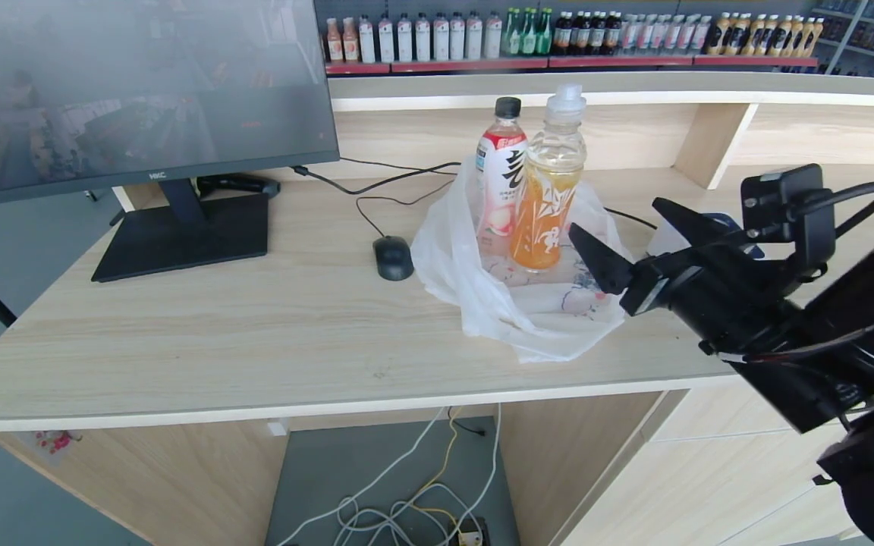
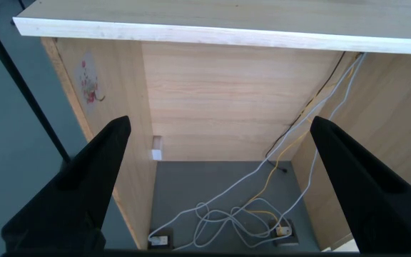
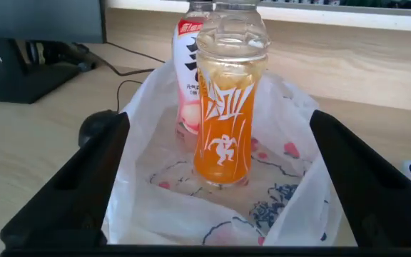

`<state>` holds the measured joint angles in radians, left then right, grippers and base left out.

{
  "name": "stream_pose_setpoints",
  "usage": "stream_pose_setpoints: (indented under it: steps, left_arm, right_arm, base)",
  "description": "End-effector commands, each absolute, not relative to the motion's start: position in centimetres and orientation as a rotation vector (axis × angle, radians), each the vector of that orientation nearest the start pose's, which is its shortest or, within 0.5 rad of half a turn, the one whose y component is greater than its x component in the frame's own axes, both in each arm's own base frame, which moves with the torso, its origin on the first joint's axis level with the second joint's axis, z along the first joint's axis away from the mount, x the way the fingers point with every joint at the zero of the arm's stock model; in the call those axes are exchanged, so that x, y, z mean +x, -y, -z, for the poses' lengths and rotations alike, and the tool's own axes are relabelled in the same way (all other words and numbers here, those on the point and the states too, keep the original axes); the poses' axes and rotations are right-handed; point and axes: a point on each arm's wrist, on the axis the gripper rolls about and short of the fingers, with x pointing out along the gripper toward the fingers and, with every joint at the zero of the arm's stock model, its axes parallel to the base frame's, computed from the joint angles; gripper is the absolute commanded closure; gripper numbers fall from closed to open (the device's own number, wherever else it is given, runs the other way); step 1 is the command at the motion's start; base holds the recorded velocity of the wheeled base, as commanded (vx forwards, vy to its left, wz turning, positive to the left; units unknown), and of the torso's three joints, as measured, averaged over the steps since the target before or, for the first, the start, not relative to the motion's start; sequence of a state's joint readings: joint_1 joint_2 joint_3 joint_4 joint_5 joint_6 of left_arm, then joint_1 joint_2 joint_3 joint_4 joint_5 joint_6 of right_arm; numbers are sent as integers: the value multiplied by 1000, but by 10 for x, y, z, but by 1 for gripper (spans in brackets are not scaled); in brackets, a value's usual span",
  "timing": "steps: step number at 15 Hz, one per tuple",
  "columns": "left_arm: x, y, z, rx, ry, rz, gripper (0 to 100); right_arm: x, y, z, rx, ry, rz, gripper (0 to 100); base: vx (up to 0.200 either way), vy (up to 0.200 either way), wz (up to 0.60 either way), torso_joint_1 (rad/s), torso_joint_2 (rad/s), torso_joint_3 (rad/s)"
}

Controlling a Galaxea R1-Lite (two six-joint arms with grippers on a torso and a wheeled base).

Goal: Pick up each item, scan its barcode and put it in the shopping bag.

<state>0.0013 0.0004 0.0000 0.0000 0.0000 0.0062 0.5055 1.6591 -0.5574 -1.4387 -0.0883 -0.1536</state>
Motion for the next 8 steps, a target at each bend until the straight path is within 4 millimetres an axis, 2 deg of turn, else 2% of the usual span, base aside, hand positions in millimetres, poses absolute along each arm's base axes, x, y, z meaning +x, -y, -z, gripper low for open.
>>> stream_pose_setpoints:
  steps: [1,2,3,5,8]
  left_arm:
    - [-23,0,-75,6,0,-3,0]
    - [-23,0,-75,8,0,-2,0]
    - [-23,0,-75,8,0,-2,0]
    - [-23,0,-75,8,0,-2,0]
    - [-23,0,-75,8,0,-2,0]
  right_arm:
    - [138,-71,-211,-63,408,-360,0]
    - [119,-60,-202,-66,401,-357,0]
    - [88,-43,-182,-70,377,-351,0]
    - [74,-36,-183,-39,388,-353,0]
    - [50,-24,-154,-65,165,-391,0]
  base:
    - [0,0,0,0,0,0]
    - [0,0,0,0,0,0]
    - [0,0,0,0,0,0]
    - [0,0,0,0,0,0]
    - [0,0,0,0,0,0]
